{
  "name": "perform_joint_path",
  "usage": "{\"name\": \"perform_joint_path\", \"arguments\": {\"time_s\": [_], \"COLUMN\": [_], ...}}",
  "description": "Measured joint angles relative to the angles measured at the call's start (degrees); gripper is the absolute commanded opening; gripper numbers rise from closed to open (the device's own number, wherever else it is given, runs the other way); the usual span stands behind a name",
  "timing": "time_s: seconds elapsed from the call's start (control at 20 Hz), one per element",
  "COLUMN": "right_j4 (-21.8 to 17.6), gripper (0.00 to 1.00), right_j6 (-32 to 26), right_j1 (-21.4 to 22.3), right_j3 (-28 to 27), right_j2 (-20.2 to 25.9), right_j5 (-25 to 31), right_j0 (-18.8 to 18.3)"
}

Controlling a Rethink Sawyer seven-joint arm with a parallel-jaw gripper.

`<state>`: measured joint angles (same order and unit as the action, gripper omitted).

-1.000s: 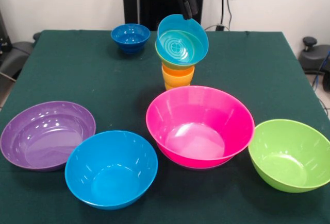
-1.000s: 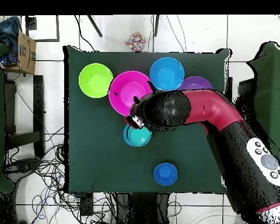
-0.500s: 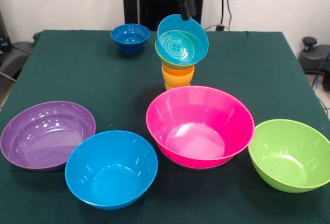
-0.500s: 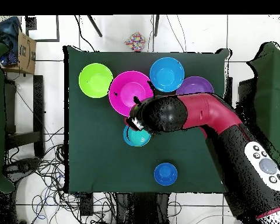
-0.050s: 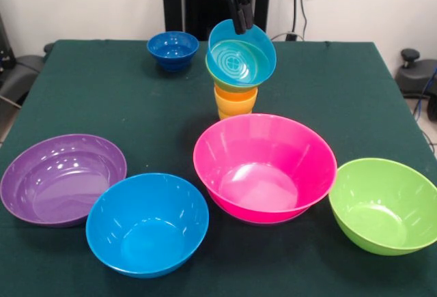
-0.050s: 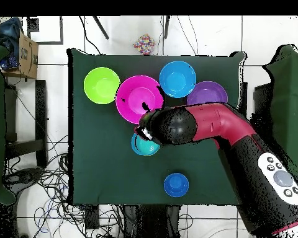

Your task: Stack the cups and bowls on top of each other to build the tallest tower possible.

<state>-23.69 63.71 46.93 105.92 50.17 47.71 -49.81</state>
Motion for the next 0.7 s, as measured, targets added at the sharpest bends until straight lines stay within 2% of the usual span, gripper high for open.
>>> {"name": "perform_joint_path", "arguments": {"time_s": [0.7], "right_j4": [-3.86], "gripper": [0.00], "right_j6": [0.00], "right_j1": [0.01], "right_j3": [2.23], "right_j2": [-1.31], "right_j5": [-3.55], "right_j0": [-1.34]}}
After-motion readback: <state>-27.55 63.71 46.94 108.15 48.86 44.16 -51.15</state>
